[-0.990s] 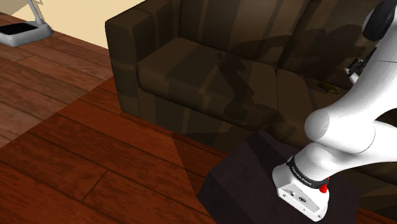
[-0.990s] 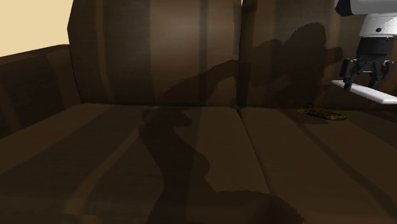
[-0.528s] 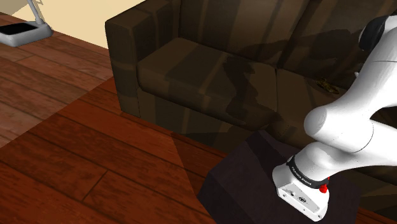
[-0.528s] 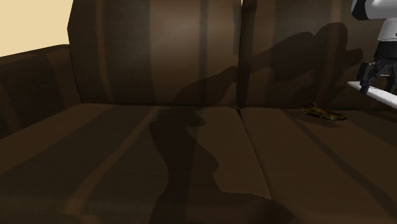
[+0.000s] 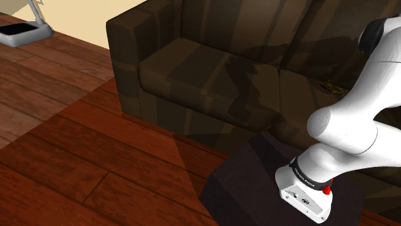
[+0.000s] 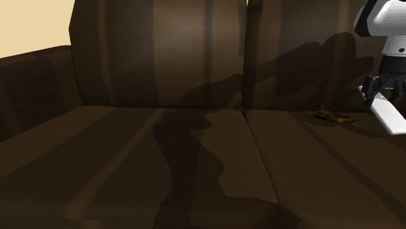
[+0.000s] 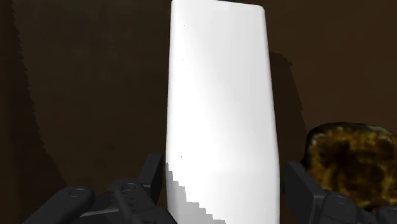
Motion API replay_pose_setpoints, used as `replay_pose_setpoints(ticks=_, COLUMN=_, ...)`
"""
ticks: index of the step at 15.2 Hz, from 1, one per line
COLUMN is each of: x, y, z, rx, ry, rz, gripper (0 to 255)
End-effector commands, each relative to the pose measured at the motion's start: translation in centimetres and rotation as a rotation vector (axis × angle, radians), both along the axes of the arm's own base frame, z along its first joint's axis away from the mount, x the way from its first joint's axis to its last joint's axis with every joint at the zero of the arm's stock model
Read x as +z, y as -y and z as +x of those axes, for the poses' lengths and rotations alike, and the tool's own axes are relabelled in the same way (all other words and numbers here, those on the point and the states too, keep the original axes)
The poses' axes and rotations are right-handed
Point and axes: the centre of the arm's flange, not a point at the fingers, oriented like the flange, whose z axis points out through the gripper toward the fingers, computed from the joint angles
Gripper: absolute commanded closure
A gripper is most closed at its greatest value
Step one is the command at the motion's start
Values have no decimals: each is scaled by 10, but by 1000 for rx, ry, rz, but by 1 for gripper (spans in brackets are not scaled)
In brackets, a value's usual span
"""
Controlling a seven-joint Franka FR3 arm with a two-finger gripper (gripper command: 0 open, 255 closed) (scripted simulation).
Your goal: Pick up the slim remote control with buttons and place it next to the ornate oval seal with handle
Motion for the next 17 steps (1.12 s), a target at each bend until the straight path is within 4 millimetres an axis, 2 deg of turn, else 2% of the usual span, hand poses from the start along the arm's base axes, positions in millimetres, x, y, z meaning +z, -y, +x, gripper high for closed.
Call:
replay_pose_setpoints(ticks=1, x=-7, y=4, z=-3, rx=-3, ry=-5, rz=-21, gripper=255)
replay_pose_setpoints(ticks=8, x=-43, y=4, z=-3, rx=-3, ry=-5, rz=-21, gripper=255)
replay_pose_setpoints(ticks=16, x=-45, y=4, z=-3, rx=-3, ry=-5, rz=-21, gripper=255)
replay_pose_setpoints(ticks=17, x=-45, y=4, z=-3, rx=-3, ry=-5, rz=-21, gripper=0)
